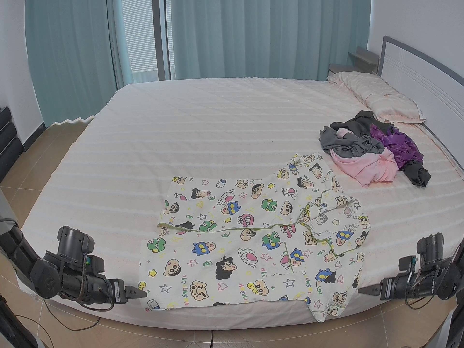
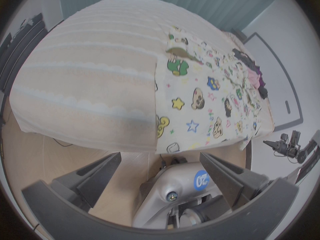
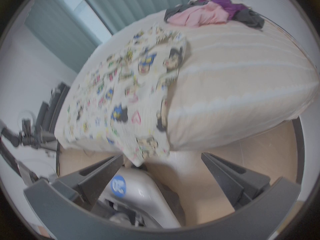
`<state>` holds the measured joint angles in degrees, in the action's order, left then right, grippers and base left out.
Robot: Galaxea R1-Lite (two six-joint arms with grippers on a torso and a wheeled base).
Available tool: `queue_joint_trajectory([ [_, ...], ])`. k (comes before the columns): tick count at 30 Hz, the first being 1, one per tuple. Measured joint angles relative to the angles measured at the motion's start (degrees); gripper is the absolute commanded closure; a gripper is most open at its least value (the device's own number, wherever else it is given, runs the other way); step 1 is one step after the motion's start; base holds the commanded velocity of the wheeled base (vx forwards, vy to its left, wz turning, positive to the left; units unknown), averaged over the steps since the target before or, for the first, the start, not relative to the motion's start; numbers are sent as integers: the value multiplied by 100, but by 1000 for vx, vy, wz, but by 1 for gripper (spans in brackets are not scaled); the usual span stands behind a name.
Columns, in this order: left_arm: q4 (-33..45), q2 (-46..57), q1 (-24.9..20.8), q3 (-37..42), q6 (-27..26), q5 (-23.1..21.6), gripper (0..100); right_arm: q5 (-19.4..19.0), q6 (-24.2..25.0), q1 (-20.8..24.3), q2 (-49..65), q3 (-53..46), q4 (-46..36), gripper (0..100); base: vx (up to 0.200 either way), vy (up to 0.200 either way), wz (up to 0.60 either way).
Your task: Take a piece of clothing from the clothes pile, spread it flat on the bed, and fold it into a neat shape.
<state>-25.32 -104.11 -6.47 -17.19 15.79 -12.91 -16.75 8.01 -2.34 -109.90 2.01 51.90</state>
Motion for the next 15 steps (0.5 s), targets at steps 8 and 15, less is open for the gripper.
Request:
queue_joint_trajectory([
  [8, 4, 256, 30, -561, 1407, -30, 0, -43, 1085, 34, 466, 738, -9, 0, 150, 0, 0],
  [15, 0, 268, 22, -880, 1609, -35, 0, -46, 1254, 182, 393, 1301, -4, 0, 200, 0, 0],
])
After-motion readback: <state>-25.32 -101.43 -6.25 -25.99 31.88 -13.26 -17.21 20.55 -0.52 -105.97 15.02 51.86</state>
